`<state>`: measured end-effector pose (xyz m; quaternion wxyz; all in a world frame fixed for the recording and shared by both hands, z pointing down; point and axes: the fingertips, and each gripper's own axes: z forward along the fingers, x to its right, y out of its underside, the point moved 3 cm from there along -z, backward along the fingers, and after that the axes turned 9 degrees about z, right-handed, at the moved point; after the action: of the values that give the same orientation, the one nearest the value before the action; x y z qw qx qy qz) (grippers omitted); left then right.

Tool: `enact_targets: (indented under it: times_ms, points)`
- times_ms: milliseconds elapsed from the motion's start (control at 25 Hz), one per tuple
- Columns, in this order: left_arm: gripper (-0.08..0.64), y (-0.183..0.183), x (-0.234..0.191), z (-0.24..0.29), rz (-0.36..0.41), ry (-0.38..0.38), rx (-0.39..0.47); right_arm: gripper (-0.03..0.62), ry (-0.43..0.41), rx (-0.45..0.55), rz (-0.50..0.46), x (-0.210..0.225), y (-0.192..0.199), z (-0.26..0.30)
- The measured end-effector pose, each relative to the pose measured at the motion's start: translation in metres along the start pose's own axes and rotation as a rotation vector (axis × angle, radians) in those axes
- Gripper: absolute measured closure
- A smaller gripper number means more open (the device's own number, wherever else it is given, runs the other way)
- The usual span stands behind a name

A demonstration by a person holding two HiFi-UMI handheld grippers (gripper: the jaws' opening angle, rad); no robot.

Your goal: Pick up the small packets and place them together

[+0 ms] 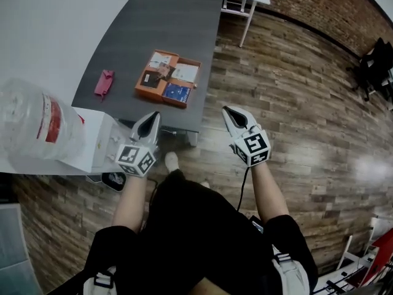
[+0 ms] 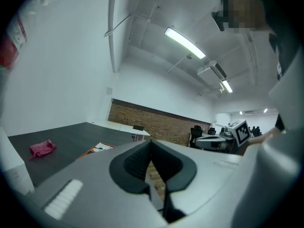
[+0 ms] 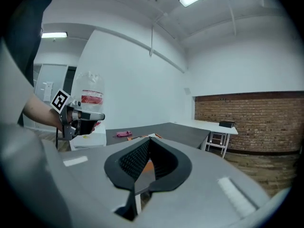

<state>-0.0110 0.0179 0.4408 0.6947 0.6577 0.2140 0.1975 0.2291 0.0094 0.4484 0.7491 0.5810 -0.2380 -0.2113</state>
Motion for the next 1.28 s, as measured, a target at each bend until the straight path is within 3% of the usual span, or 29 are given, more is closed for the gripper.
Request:
enact_targets:
  times_ms: [240, 400, 600, 840, 1280]
  points:
    - [0.56, 0.0, -0.004, -0.034, -0.033, -0.029, 0.036, 0.589, 0.045, 0.062, 0.013, -0.009, -0.007, -0.038]
    - [0.56, 0.001, -0.004, -0.051, -0.025, -0.005, 0.039, 0.591, 0.085, 0.087, 0.016, -0.015, -0.004, -0.057]
    - [0.56, -0.004, -0.018, -0.067, -0.008, -0.005, 0.048, 0.591, 0.081, 0.151, 0.088, -0.035, -0.007, -0.05]
    - [0.56, 0.006, -0.034, -0.08, -0.044, -0.004, 0.037, 0.591, 0.102, 0.189, 0.17, -0.051, -0.003, -0.04]
    - [0.56, 0.007, -0.042, -0.078, -0.067, 0.036, 0.055, 0.591, 0.141, 0.168, 0.135, -0.071, 0.001, -0.039]
